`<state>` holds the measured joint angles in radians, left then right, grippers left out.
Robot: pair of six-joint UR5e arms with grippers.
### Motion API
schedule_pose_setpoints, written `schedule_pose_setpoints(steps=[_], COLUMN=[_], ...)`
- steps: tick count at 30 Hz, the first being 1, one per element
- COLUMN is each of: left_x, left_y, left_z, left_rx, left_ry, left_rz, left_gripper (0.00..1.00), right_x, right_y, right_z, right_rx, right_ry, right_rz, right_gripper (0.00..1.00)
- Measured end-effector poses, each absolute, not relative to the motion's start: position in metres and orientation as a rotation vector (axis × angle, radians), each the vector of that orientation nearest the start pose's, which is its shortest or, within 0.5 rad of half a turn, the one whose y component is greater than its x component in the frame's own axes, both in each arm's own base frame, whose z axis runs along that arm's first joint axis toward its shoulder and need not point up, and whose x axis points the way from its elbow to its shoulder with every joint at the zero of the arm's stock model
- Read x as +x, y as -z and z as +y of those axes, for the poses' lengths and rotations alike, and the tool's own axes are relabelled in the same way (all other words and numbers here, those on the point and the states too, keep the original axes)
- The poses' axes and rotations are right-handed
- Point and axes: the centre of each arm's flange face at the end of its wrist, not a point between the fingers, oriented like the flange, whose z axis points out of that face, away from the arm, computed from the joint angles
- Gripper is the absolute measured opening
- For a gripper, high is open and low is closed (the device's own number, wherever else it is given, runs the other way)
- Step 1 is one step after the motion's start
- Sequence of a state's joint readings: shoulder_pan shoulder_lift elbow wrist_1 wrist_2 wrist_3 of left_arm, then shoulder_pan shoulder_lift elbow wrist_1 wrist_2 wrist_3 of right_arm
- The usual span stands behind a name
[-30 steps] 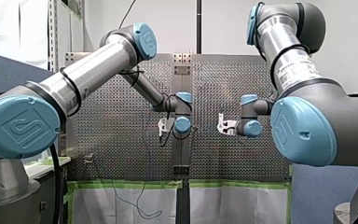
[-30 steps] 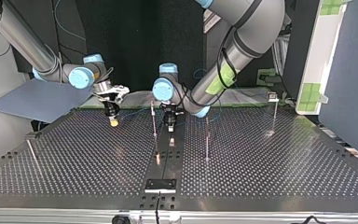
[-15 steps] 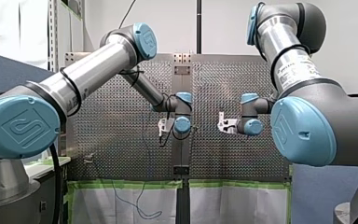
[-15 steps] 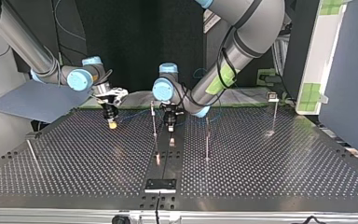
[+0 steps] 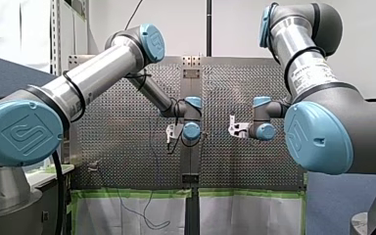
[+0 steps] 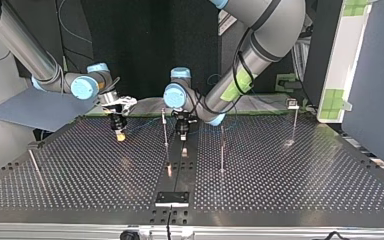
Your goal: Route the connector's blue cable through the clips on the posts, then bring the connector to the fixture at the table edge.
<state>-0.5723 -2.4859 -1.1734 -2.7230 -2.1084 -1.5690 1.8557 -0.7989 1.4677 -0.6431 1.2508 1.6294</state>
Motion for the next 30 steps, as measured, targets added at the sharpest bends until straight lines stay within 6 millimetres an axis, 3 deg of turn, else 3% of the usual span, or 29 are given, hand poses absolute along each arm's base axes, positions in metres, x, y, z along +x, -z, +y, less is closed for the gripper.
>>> schedule_pose_setpoints(steps=[1, 3, 4, 5, 6, 7, 9, 22, 30], left_x=[0.588, 0.589, 0.588, 0.588, 0.588, 0.588, 0.588, 0.583, 0.569], left_y=[-0.120, -0.120, -0.120, -0.120, -0.119, -0.119, -0.119, -0.114, -0.110], left_z=[-0.477, -0.477, -0.477, -0.477, -0.477, -0.477, -0.477, -0.474, -0.474], left_rx=[0.071, 0.072, 0.073, 0.074, 0.076, 0.077, 0.082, 0.144, 0.175], left_ry=[-0.016, -0.016, -0.015, -0.015, -0.015, -0.017, -0.021, -0.060, -0.130], left_rz=[1.655, 1.654, 1.655, 1.655, 1.655, 1.655, 1.655, 1.701, 1.751], left_gripper=[0.20, 0.56, 0.56, 0.76, 0.86, 0.86, 1.00, 1.00, 1.00], right_x=[0.354, 0.354, 0.354, 0.354, 0.354, 0.355, 0.355, 0.357, 0.357], right_y=[-0.122, -0.122, -0.122, -0.122, -0.122, -0.122, -0.122, -0.120, -0.120], right_z=[-0.622, -0.621, -0.621, -0.621, -0.621, -0.621, -0.621, -0.618, -0.618], right_rx=[1.650, 1.651, 1.651, 1.652, 1.652, 1.652, 1.654, 1.667, 1.674], right_ry=[-1.667, -1.667, -1.667, -1.668, -1.668, -1.668, -1.668, -1.662, -1.657], right_rz=[-0.936, -0.936, -0.936, -0.935, -0.935, -0.935, -0.934, -0.937, -0.940], right_gripper=[0.00, 0.00, 0.00, 0.00, 0.00, 0.00, 0.00, 0.00, 0.00])
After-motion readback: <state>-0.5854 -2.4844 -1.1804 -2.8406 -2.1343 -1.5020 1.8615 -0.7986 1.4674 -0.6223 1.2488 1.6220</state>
